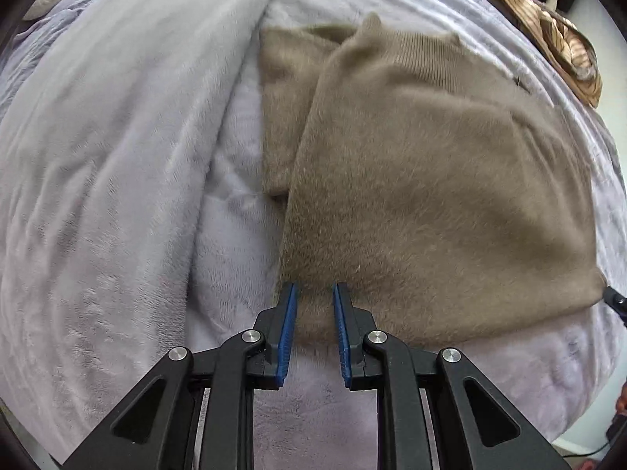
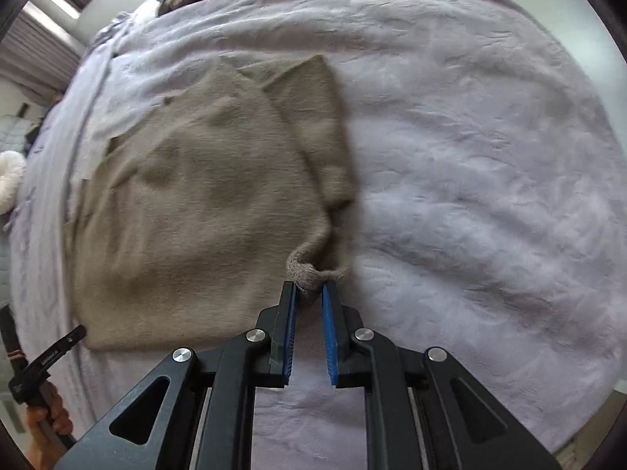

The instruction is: Fold small clothes

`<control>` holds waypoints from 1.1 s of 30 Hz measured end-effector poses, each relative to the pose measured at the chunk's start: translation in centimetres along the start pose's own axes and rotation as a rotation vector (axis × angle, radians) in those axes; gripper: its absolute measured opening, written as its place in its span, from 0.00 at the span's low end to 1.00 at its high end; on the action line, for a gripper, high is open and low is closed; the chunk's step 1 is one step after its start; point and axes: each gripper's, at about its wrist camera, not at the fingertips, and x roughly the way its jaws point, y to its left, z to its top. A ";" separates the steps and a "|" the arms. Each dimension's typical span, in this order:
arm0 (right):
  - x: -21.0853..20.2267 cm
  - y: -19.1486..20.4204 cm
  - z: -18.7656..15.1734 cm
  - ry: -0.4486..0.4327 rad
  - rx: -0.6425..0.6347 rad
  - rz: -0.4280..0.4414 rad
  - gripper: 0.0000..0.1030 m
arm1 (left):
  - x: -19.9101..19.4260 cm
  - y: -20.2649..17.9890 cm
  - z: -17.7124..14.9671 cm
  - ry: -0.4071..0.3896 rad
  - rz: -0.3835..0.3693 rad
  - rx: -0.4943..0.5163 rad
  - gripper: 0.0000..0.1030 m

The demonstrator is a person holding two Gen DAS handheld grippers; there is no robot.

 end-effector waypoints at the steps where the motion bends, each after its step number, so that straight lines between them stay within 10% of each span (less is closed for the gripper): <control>1: -0.5 -0.6 -0.2 -0.012 0.020 -0.037 0.14 | 0.0 -0.1 -0.1 -0.003 0.001 0.011 0.20; 7: -2.1 0.2 0.4 -0.077 -0.086 -0.001 0.14 | -0.2 -0.5 -0.2 -0.003 0.018 0.030 0.20; 15: 4.4 0.5 0.7 0.105 -0.116 -0.063 0.10 | -0.3 -0.6 -0.3 -0.006 0.023 0.030 0.20; 33: -0.6 4.8 -2.3 0.139 -0.117 -0.011 0.14 | -2.9 0.4 -2.7 0.030 0.013 0.021 0.20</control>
